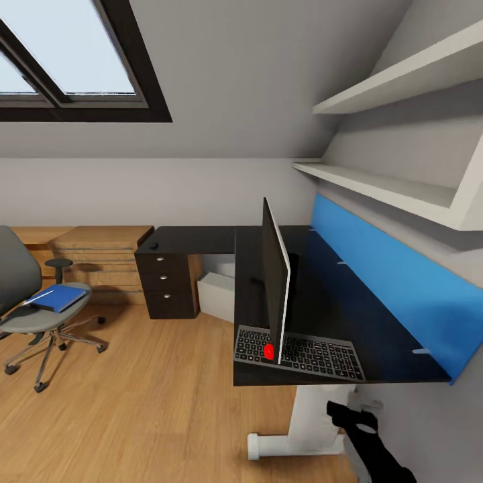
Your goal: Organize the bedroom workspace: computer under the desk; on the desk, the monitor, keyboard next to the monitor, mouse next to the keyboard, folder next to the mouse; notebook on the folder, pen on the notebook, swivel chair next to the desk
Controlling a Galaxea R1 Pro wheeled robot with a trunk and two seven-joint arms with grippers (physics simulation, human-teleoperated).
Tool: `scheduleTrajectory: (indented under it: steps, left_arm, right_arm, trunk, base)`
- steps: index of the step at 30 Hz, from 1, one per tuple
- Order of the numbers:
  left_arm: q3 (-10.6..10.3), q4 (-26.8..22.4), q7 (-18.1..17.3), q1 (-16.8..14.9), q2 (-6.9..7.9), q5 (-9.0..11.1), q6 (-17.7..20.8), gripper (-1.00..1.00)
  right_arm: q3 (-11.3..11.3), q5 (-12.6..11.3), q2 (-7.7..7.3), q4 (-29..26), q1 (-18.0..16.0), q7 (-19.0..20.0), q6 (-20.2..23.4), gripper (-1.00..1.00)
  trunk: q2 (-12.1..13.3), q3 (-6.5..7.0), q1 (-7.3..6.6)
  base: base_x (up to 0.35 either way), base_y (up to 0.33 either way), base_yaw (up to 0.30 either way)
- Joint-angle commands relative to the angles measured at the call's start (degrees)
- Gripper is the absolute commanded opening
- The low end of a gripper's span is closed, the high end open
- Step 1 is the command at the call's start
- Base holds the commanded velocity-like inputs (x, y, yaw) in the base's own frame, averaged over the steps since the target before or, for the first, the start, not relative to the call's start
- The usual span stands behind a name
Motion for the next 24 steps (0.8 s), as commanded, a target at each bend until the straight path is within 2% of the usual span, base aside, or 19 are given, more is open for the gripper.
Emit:
scheduleTrajectory:
  steps: [1,2,5,10,16,21,24]
  left_arm:
    - [-0.2,0.0,0.0,0.0,0.00,0.6,-0.2,1.00]
    - [-0.2,0.0,0.0,0.0,0.00,0.6,-0.2,1.00]
    - [-0.2,0.0,0.0,0.0,0.00,0.6,-0.2,1.00]
    - [-0.2,0.0,0.0,0.0,0.00,0.6,-0.2,1.00]
    - [-0.2,0.0,0.0,0.0,0.00,0.6,-0.2,1.00]
    - [-0.3,0.0,0.0,-0.1,-0.06,0.6,-0.3,1.00]
    - [-0.2,0.0,0.0,0.0,-0.08,0.6,-0.3,1.00]
  right_arm:
    - [0.1,-0.7,-0.34,-1.7,0.0,-0.2,2.2,1.00]
    - [0.0,-1.0,-0.87,-4.3,0.0,-0.2,5.6,1.00]
    - [-0.5,-1.2,-1.48,-8.7,0.0,-0.2,10.5,1.00]
    - [-2.3,-1.4,-1.79,-14.2,0.0,-0.2,15.3,1.00]
    - [-3.2,-1.4,-1.86,-21.3,0.0,-0.2,21.4,1.00]
    - [-3.3,-1.4,-1.77,-27.9,0.0,-0.3,24.0,1.00]
    - [-3.3,-1.4,-1.74,-29.0,0.0,-0.3,23.0,1.00]
  trunk:
    - [0.0,-0.08,0.01]
    - [0.0,-0.08,0.01]
    - [0.0,-0.08,0.01]
    - [0.0,-0.08,0.01]
    - [0.0,-0.08,0.01]
    - [0.0,-0.08,0.01]
    - [0.0,-0.08,0.01]
  base:
    - [0.000,0.000,0.000]
    - [0.000,0.000,0.000]
    - [0.000,0.000,0.000]
    - [0.000,0.000,0.000]
    - [0.000,0.000,0.000]
    - [0.000,0.000,0.000]
    - [0.000,0.000,0.000]
